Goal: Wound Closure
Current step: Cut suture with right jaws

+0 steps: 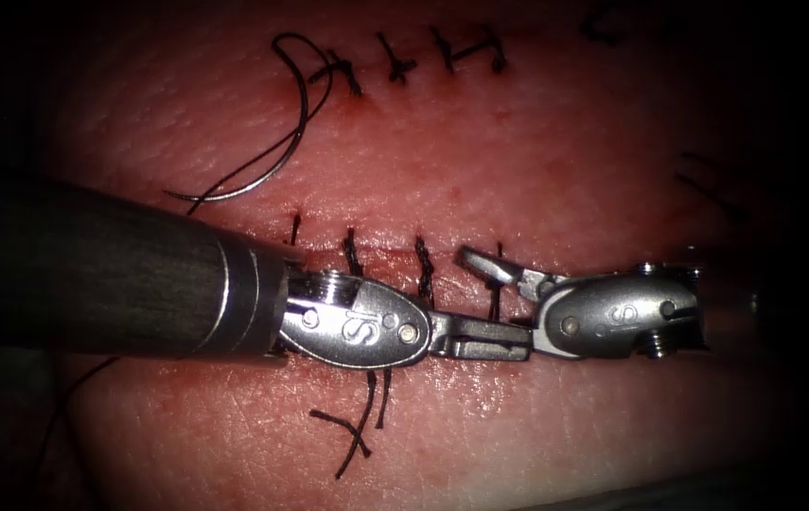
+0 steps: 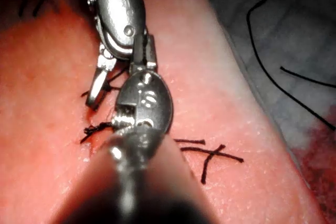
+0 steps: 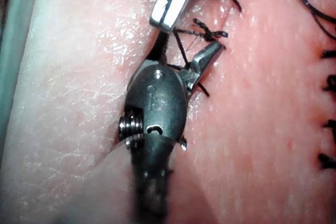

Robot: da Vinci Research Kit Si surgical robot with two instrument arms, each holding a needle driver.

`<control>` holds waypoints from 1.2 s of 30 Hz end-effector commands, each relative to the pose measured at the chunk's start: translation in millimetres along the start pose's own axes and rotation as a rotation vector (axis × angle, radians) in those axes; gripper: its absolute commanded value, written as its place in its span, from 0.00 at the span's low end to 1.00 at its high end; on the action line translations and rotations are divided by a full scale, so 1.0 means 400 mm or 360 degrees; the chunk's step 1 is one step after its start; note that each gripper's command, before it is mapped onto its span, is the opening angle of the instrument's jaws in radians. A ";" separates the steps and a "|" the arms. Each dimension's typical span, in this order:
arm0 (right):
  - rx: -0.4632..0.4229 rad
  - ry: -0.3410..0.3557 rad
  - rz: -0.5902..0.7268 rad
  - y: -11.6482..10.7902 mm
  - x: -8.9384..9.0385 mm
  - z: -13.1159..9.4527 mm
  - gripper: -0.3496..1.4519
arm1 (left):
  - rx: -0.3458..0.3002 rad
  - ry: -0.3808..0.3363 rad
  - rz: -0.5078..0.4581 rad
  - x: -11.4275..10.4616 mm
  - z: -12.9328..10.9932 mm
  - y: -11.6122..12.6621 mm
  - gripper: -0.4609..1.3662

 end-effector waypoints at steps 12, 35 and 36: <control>0.0005 0.0038 -0.0002 -0.0005 0.0011 0.0035 0.89 | -0.0003 0.0000 -0.0015 -0.0003 0.0002 0.0002 0.06; 0.0046 0.0090 0.0073 -0.0025 0.0008 0.0065 0.48 | -0.0003 -0.0003 -0.0049 -0.0004 0.0002 0.0006 0.06; 0.0055 0.0091 0.0073 -0.0025 0.0008 0.0065 0.42 | -0.0003 -0.0003 -0.0049 -0.0004 0.0002 0.0007 0.06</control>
